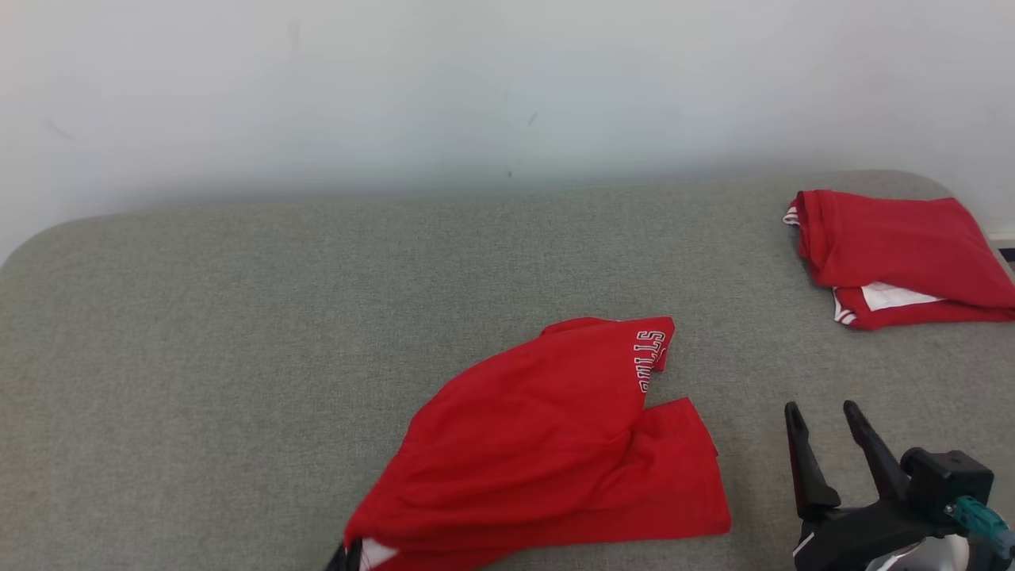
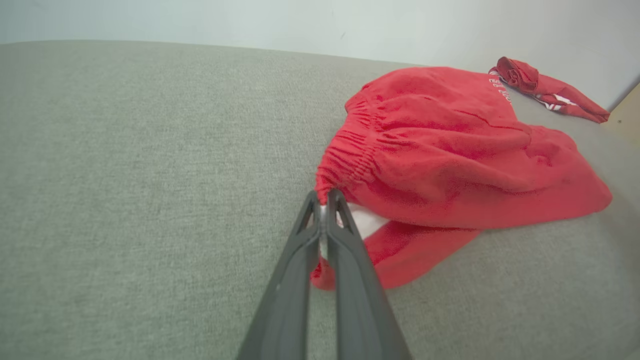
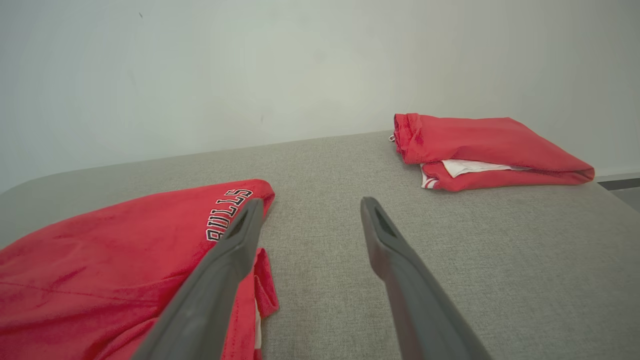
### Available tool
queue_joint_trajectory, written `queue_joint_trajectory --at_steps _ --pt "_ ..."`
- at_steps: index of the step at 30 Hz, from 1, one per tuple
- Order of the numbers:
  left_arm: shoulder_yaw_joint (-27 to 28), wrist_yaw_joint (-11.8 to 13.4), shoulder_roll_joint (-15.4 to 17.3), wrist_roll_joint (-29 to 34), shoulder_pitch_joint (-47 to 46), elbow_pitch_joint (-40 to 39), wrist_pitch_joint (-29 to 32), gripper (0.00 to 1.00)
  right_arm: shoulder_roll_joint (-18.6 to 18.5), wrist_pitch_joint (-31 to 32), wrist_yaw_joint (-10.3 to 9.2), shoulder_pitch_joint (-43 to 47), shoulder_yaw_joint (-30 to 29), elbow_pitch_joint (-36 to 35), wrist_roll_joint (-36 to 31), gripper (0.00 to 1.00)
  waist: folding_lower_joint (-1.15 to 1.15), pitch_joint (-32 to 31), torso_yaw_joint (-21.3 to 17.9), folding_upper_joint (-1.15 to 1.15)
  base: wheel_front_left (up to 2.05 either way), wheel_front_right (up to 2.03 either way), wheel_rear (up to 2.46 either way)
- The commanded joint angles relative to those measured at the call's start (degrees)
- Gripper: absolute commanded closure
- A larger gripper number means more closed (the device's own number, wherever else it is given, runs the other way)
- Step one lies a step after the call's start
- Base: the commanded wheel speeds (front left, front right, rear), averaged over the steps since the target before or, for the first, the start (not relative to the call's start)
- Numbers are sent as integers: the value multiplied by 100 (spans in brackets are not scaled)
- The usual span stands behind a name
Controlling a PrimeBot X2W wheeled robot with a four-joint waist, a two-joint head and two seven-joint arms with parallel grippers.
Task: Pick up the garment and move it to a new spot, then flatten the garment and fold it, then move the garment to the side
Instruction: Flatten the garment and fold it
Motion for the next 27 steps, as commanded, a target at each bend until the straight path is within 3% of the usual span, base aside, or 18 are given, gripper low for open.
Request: queue_joint_trajectory --at_steps 1,7,8,9,14,21,27 --pt "-26 -18 39 -46 163 -10 86 100 -22 62 -13 62 48 56 -2 0 0 12 37 0 0 0 0" --pt "-3 24 -29 -214 456 131 63 99 -53 181 -13 129 52 189 47 0 0 17 120 0 0 0 0" --pt "-15 32 -29 -180 444 165 43 53 -56 188 -13 133 61 197 64 0 0 10 136 0 0 0 0" --pt "-19 32 -39 -135 418 147 10 0 -66 196 -13 139 60 200 68 0 0 -2 157 0 0 0 0" --pt "272 83 -140 -109 391 -241 -93 0 -75 197 -13 200 28 220 53 0 0 -88 285 0 0 0 0" --pt "906 395 -285 405 601 -1149 -94 0 -144 339 -13 163 212 327 76 0 0 -167 401 0 0 0 0" --pt "1237 551 -406 673 658 -1332 -96 0 -211 608 -13 85 507 527 79 0 0 -185 470 0 0 0 0"
